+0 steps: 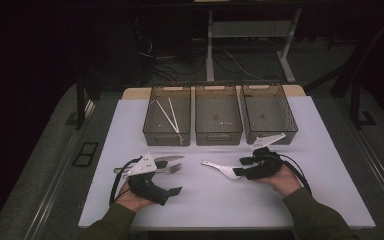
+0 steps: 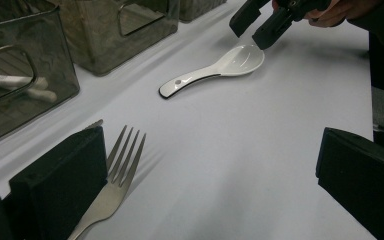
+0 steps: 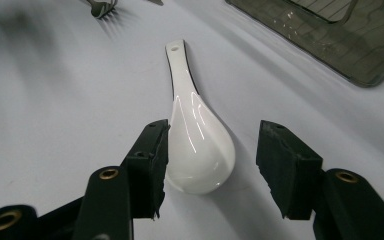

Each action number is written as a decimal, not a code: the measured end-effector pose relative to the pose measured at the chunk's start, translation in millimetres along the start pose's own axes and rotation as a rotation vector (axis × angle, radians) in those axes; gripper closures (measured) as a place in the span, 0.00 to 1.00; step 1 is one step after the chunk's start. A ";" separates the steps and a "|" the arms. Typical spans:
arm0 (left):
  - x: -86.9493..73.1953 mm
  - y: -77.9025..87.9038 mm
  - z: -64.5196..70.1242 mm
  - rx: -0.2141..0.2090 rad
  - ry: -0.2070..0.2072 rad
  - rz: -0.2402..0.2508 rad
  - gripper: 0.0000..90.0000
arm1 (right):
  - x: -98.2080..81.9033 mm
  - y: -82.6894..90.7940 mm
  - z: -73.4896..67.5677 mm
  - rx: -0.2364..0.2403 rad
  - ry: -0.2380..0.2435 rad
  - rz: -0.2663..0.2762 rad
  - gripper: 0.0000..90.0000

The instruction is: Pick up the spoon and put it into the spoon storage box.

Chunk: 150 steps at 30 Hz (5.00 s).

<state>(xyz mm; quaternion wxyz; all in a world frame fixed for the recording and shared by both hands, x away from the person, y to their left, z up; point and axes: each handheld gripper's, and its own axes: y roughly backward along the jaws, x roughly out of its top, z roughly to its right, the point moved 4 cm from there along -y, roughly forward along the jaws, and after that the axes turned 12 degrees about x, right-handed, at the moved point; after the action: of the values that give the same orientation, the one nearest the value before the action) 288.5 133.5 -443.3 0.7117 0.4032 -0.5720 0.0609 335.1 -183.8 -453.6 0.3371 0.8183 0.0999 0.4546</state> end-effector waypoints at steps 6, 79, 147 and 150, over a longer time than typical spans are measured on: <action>-0.6 0.2 -0.2 -0.004 -0.001 -0.001 0.00 | -0.3 -8.8 1.6 0.004 -0.001 -0.013 0.51; 1.6 0.2 1.7 -0.006 -0.010 0.003 0.00 | -0.1 -3.6 -6.7 -0.060 0.078 -0.040 0.91; 1.3 -3.6 3.7 -0.015 -0.011 -0.006 0.00 | 84.5 45.3 21.0 -0.108 0.066 0.222 0.91; 1.2 -4.1 4.0 -0.017 -0.016 -0.007 0.00 | 89.8 41.3 27.6 -0.128 0.060 0.203 0.91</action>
<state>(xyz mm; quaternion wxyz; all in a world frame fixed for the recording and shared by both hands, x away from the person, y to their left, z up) 288.1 127.7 -444.2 0.7107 0.3996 -0.5767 0.0506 402.5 -185.4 -376.3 0.3377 0.7870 -0.0025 0.5163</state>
